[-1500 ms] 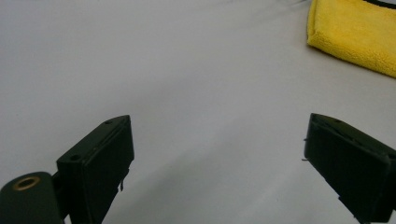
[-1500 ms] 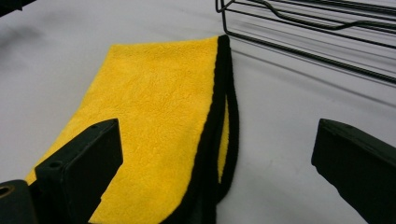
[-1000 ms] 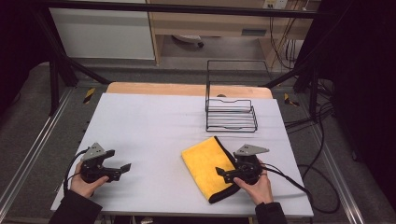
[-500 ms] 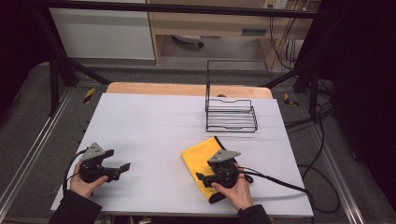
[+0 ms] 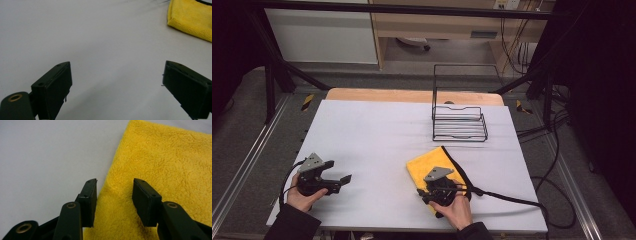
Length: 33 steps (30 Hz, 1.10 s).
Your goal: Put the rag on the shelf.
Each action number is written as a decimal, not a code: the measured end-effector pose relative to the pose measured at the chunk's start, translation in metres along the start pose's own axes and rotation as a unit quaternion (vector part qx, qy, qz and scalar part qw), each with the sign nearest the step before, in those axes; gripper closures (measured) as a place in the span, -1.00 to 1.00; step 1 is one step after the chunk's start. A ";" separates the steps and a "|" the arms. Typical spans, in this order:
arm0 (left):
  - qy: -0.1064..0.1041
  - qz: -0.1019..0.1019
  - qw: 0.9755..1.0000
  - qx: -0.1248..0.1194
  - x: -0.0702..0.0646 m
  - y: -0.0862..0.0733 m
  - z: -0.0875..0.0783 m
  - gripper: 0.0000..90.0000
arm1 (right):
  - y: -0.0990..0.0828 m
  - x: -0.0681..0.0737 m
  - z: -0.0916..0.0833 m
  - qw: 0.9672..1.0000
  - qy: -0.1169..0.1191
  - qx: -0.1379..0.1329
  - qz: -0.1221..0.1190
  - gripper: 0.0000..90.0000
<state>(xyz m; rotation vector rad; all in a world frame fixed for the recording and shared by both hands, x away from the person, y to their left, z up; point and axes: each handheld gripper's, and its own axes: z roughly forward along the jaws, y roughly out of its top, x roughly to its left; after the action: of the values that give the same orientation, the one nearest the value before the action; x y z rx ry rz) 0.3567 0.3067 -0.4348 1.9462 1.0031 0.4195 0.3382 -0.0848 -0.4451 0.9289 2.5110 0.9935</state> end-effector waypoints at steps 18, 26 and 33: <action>0.000 -0.002 1.000 0.000 0.001 0.000 0.000 -0.79 | 0.005 0.007 0.001 0.998 -0.049 0.024 -0.036 0.83; -0.002 -0.001 1.000 0.002 0.001 0.000 0.000 -0.79 | 0.016 0.003 -0.004 1.000 -0.022 0.015 0.008 0.84; -0.002 -0.002 1.000 0.003 0.001 0.000 0.000 -0.79 | 0.031 0.012 0.004 0.999 -0.003 0.007 0.036 0.84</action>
<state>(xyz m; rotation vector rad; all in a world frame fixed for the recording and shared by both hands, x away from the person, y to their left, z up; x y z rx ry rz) 0.3574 0.3074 -0.4350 1.9496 1.0059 0.4102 0.3453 -0.0573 -0.4270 1.0299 2.4992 0.9946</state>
